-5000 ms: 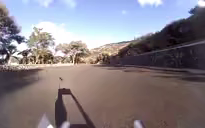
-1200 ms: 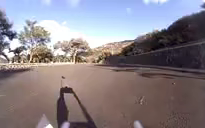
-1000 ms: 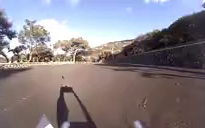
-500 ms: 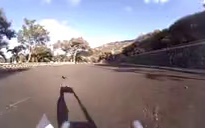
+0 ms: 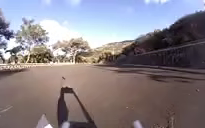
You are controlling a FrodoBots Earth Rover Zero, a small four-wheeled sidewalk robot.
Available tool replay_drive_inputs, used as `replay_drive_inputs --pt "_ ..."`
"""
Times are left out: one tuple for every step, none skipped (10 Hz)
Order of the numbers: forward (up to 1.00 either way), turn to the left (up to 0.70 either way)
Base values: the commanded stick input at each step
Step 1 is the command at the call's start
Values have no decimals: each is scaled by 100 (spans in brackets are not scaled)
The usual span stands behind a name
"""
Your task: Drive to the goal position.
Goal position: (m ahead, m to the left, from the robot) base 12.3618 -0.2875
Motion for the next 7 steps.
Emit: replay_drive_inputs --pt "69 2" --pt "69 2" --pt "69 2" --pt "69 2" --pt "69 2" --pt "69 2" --pt "69 2"
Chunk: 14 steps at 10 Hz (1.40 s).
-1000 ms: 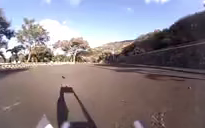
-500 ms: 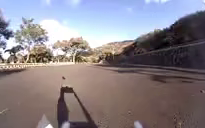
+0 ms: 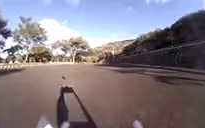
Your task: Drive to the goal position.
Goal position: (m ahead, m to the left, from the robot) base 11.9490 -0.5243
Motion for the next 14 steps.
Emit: replay_drive_inputs --pt "69 2" --pt "69 2" --pt "69 2" --pt "69 2" --pt "69 2" --pt "69 2" --pt "69 2" --pt "69 2" --pt "69 2" --pt "69 2" --pt "69 2" --pt "69 2" --pt "69 2" --pt "69 2"
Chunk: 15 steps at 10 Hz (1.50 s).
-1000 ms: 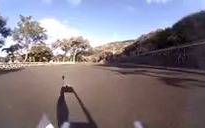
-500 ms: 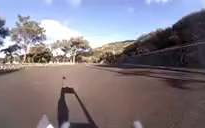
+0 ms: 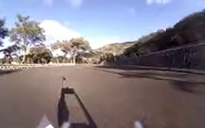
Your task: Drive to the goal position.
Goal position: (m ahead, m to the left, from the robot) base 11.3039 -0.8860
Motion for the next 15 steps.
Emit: replay_drive_inputs --pt "69 2" --pt "69 2" --pt "69 2" --pt "69 2" --pt "69 2" --pt "69 2" --pt "69 2" --pt "69 2" --pt "69 2" --pt "69 2" --pt "69 2" --pt "69 2" --pt "69 2" --pt "69 2" --pt "69 2"
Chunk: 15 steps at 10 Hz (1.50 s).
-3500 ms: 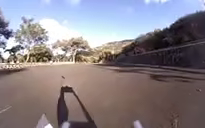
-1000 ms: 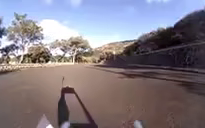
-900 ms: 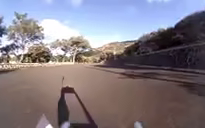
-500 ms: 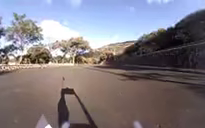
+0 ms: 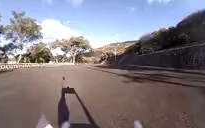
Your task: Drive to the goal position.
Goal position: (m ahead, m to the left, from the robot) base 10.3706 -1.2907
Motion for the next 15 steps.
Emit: replay_drive_inputs --pt "69 2" --pt "69 2" --pt "69 2" --pt "69 2" --pt "69 2" --pt "69 2" --pt "69 2" --pt "69 2" --pt "69 2" --pt "69 2" --pt "69 2" --pt "69 2" --pt "69 2" --pt "69 2" --pt "69 2"
